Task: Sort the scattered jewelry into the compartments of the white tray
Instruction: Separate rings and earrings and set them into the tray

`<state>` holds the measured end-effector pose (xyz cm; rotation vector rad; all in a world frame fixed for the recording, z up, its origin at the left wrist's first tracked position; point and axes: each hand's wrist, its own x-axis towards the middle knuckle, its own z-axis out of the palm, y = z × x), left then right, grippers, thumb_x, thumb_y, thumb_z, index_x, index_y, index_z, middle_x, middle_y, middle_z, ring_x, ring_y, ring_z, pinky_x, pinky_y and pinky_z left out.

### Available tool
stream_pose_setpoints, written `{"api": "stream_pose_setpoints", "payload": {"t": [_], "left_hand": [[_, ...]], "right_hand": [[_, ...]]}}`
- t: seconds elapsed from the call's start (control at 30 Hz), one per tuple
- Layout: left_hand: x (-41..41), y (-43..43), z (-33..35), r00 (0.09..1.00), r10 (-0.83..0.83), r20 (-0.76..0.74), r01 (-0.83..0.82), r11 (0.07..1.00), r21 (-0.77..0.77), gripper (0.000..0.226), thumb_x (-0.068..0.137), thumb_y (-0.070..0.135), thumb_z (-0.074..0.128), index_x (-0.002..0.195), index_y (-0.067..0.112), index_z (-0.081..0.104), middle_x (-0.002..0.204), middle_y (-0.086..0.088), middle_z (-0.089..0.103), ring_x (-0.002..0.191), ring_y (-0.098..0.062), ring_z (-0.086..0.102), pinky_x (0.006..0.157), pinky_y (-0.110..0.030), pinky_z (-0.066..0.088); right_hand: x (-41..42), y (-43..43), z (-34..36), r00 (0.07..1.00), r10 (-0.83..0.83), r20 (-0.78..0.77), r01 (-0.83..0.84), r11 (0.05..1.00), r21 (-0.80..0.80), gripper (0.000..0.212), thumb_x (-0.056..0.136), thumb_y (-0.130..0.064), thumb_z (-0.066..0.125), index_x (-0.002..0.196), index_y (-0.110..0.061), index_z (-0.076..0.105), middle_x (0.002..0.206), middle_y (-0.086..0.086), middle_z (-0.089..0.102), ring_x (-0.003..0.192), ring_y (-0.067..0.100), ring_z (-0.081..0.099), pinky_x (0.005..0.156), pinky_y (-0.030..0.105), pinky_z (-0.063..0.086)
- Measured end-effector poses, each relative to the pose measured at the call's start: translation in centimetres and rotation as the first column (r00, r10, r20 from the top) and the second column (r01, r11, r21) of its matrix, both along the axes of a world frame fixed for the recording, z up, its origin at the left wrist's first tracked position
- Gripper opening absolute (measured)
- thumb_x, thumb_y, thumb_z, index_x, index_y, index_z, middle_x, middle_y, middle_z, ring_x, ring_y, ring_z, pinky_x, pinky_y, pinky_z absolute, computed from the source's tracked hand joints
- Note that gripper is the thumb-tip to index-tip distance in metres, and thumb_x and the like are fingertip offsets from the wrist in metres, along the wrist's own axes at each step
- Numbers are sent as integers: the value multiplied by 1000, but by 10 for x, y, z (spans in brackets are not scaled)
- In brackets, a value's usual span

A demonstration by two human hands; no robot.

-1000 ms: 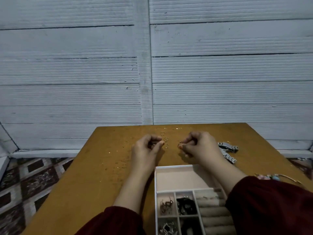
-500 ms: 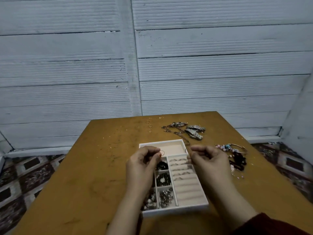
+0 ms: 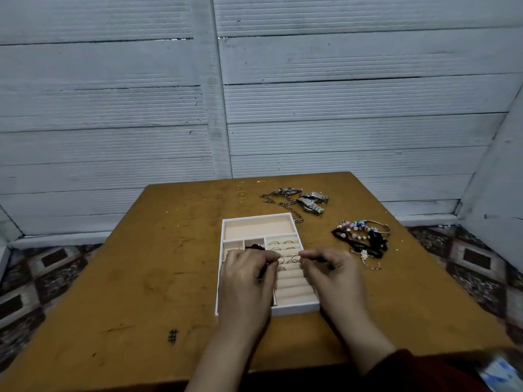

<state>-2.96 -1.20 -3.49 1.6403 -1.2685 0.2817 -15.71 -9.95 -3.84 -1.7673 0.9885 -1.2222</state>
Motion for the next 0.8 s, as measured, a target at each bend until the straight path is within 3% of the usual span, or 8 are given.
{"api": "stream_pose_setpoints", "payload": {"t": [0.13,0.27,0.37,0.43,0.53,0.67,0.8], "left_hand": [[1,-1,1,998,-13,59,14,1000,-4,17,84,30,55,88,22,70,86,14,66,84,-12,54,75,-24,40],[3,-2,1,998,-25,62,25,1000,0,17,83,29,55,88,22,70,85,14,66,84,-15,56,73,-29,42],[3,-2,2,997,-26,73,25,1000,17,18,83,30,55,88,23,71,85,14,67,84,-15,56,74,-29,42],[3,-2,2,996,-18,82,16,1000,23,18,83,30,55,88,23,71,85,14,67,84,-16,56,75,-26,39],[3,-2,2,997,-8,82,6,1000,25,15,83,27,58,88,23,71,85,13,68,84,-15,55,75,-19,35],[3,-1,1,997,0,78,-2,1000,30,11,81,21,63,88,22,71,85,13,68,83,-16,55,74,-16,32],[2,0,2,998,2,62,-5,999,34,11,81,20,64,88,21,71,85,12,68,83,-17,56,75,-17,35]], "right_hand": [[1,2,3,1000,-1,-21,-1,997,-79,36,75,-6,75,75,-41,68,76,-20,61,92,8,57,79,24,46],[1,1,1,999,0,-41,-3,998,-71,30,76,-8,75,78,-37,70,78,-19,61,92,0,54,75,6,37],[2,0,1,998,-5,-57,1,998,-70,26,76,-8,74,80,-33,72,79,-21,62,93,0,54,72,3,35],[3,0,1,998,-10,-68,5,997,-74,25,77,-9,74,80,-34,71,79,-21,62,93,1,55,73,4,37],[4,-1,3,996,-8,-89,1,997,-79,23,78,-10,74,80,-33,72,77,-22,61,91,6,55,73,17,43],[5,-4,5,974,-26,-227,-1,993,-117,19,78,-16,74,79,-34,72,73,-27,58,89,7,54,69,14,39],[7,-6,4,956,-40,-292,-4,989,-149,14,76,-20,75,77,-34,74,71,-25,61,84,12,61,70,26,49]]}}
